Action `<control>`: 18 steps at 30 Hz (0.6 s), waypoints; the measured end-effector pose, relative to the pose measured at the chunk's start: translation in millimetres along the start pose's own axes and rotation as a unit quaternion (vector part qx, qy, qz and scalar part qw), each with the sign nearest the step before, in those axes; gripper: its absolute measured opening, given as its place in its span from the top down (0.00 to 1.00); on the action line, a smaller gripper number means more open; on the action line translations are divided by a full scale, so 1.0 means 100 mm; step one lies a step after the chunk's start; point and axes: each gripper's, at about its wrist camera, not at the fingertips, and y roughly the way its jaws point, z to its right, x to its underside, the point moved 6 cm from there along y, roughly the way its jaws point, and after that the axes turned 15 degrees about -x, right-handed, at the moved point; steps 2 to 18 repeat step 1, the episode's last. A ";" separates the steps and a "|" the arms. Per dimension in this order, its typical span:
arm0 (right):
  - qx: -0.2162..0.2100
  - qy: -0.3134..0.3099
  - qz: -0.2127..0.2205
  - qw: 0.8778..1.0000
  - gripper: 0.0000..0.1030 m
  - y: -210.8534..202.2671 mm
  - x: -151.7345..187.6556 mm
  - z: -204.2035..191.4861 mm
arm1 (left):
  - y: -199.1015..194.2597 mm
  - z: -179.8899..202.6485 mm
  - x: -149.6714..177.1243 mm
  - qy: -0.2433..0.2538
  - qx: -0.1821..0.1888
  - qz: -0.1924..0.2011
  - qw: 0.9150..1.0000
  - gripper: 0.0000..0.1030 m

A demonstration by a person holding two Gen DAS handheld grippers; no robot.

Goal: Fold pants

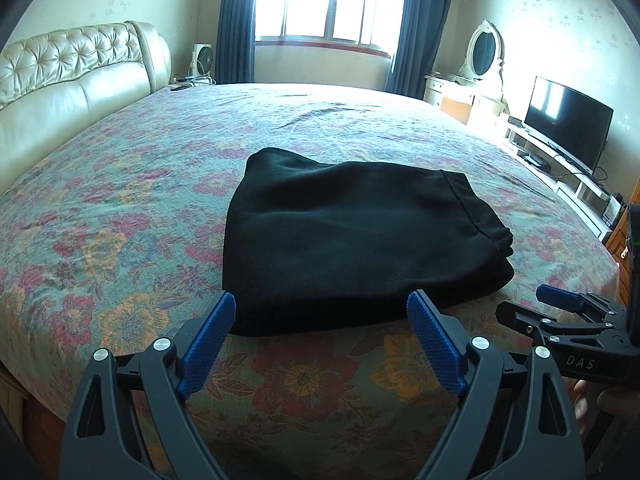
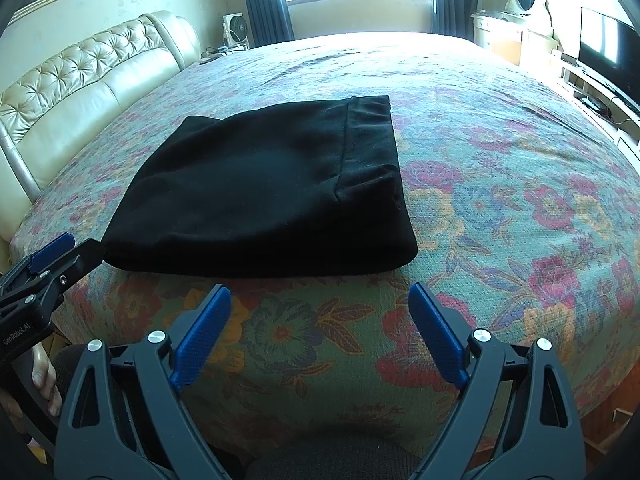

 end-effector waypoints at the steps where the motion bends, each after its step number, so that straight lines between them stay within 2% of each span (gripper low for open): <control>1: 0.000 0.000 0.000 1.000 0.12 0.00 0.00 0.00 | 0.01 -0.01 0.00 -0.004 0.000 -0.003 1.000 0.16; 18: 0.000 0.000 0.000 1.000 0.12 0.00 0.00 0.00 | 0.01 -0.01 0.00 -0.004 0.000 -0.003 1.000 0.16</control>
